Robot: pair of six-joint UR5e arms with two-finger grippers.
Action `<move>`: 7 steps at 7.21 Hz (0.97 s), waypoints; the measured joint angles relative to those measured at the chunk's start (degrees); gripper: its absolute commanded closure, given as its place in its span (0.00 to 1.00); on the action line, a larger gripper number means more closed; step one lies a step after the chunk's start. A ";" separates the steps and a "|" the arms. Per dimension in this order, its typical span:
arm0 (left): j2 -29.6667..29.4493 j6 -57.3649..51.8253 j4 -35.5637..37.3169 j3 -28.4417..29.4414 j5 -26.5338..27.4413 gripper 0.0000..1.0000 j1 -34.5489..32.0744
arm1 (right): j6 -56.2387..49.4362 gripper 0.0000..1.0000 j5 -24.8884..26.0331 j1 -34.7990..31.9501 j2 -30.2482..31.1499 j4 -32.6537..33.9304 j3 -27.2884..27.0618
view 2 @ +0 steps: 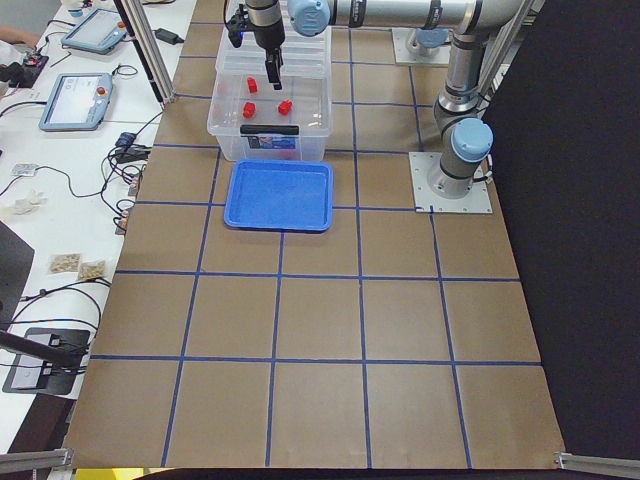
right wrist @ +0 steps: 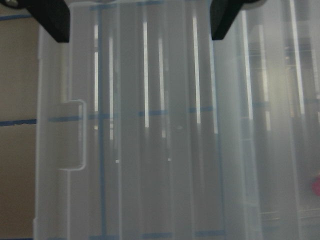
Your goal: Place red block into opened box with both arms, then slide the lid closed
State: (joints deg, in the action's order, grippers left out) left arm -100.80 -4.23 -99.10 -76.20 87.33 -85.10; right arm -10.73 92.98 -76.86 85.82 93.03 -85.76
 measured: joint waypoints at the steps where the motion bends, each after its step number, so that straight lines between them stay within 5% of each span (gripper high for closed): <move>1: 0.62 0.13 0.56 -1.25 -0.01 0.00 -0.02 | -6.86 0.00 0.09 5.61 -2.13 1.85 -0.06; 4: 3.02 0.35 3.19 -6.28 1.97 0.00 -0.06 | -18.86 0.00 -0.08 16.77 -11.10 11.29 -0.08; 7: 3.60 0.72 3.33 -7.00 3.72 0.00 -0.06 | -17.20 0.00 -0.77 17.02 -15.42 13.76 -0.63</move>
State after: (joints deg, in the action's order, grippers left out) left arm -97.20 -3.51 -95.77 -83.20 91.05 -85.16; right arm -27.92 92.21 -59.84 70.40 106.79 -86.39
